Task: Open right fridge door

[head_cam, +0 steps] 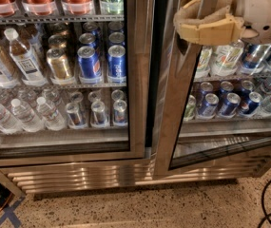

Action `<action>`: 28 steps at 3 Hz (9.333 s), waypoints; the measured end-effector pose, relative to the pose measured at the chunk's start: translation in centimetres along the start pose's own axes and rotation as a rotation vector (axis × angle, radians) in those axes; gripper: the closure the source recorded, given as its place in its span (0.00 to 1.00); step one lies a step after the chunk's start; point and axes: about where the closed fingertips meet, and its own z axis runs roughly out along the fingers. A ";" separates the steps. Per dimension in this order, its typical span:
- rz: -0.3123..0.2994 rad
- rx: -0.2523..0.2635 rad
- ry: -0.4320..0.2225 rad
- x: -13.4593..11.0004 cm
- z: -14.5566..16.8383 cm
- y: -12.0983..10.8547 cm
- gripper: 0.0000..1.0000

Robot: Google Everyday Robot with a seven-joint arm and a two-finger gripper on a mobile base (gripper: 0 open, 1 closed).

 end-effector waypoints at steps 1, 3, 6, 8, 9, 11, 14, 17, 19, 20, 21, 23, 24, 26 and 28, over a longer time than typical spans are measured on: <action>0.000 0.000 0.000 0.0 0.0 0.0 0.11; -0.002 0.004 0.006 -0.2 0.0 0.1 0.00; -0.047 0.168 0.134 -4.6 -4.3 3.4 0.00; -0.096 0.357 0.380 -7.0 -8.0 6.1 0.00; -0.147 0.406 0.504 -8.2 -7.8 6.3 0.00; -0.149 0.407 0.508 -8.3 -7.8 6.4 0.00; -0.149 0.407 0.508 -8.3 -7.8 6.4 0.00; -0.149 0.407 0.508 -8.3 -7.8 6.4 0.00; -0.149 0.407 0.508 -8.3 -7.8 6.4 0.31; -0.149 0.407 0.508 -8.3 -7.8 6.4 0.43; -0.149 0.407 0.508 -8.3 -7.8 6.4 0.55; -0.149 0.407 0.508 -8.1 -8.2 6.3 0.80; -0.149 0.407 0.508 -8.0 -8.7 6.2 1.00; -0.148 0.408 0.508 -7.7 -9.7 5.9 1.00; -0.132 0.432 0.515 -7.4 -11.1 5.9 1.00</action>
Offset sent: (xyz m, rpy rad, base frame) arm 0.0000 0.0000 0.0000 0.0000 0.0000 0.0000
